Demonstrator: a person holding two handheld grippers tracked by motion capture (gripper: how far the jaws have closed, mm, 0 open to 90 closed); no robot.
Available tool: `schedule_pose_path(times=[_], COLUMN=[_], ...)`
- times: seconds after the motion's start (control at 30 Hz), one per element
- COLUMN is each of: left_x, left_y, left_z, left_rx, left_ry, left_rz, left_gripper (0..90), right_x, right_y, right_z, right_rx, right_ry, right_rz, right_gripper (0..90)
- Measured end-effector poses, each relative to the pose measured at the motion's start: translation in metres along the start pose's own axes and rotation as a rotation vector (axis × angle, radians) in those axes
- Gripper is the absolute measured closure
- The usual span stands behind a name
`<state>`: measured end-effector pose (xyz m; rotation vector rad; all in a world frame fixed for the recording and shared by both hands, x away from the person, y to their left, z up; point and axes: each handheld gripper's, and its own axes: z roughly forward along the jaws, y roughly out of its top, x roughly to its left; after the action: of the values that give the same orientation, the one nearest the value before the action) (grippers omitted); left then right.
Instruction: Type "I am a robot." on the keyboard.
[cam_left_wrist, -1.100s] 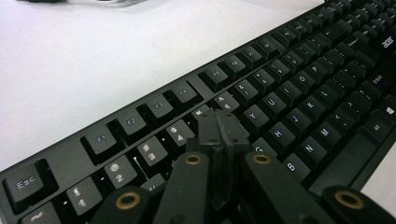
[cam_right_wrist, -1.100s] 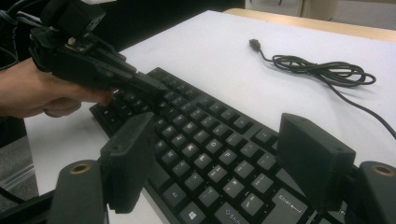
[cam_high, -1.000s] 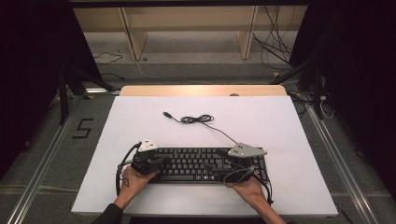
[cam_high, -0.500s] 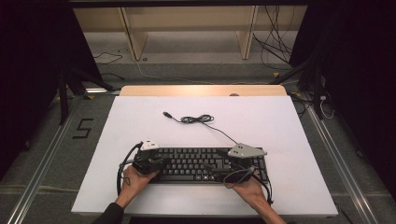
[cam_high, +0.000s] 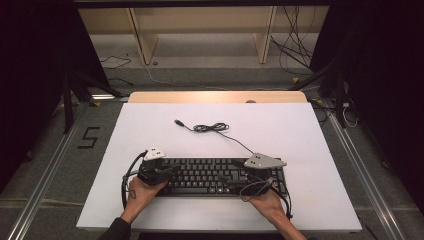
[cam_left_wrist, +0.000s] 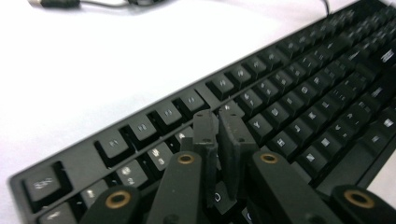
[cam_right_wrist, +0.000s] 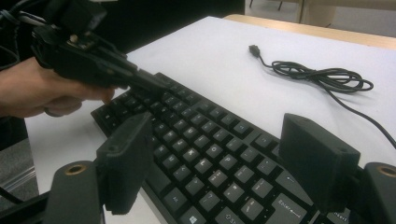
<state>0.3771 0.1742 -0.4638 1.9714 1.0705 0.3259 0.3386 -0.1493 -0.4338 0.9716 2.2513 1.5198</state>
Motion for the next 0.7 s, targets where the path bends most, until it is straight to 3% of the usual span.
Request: schedule_pose_path(times=[0.2,0.37,0.7], left_x=[0.005,0.008,0.007], left_y=[-0.001,-0.003,-0.006], left_z=[-0.014,-0.023,-0.034], left_rx=[-0.065,-0.116,-0.168], left_ry=[-0.024,-0.051,-0.070], left_rz=[-0.028,-0.056,-0.056], left_gripper=[78.1,67.9,46.7], right_x=[0.000,0.000,0.000], right_y=[0.000,0.000,0.000], right_z=[0.001,0.001,0.005], right_rx=[0.003,0.005,0.012], right_ry=[0.001,0.002,0.004], right_rz=[0.000,0.000,0.000], right_gripper=[27.2,27.2,27.6])
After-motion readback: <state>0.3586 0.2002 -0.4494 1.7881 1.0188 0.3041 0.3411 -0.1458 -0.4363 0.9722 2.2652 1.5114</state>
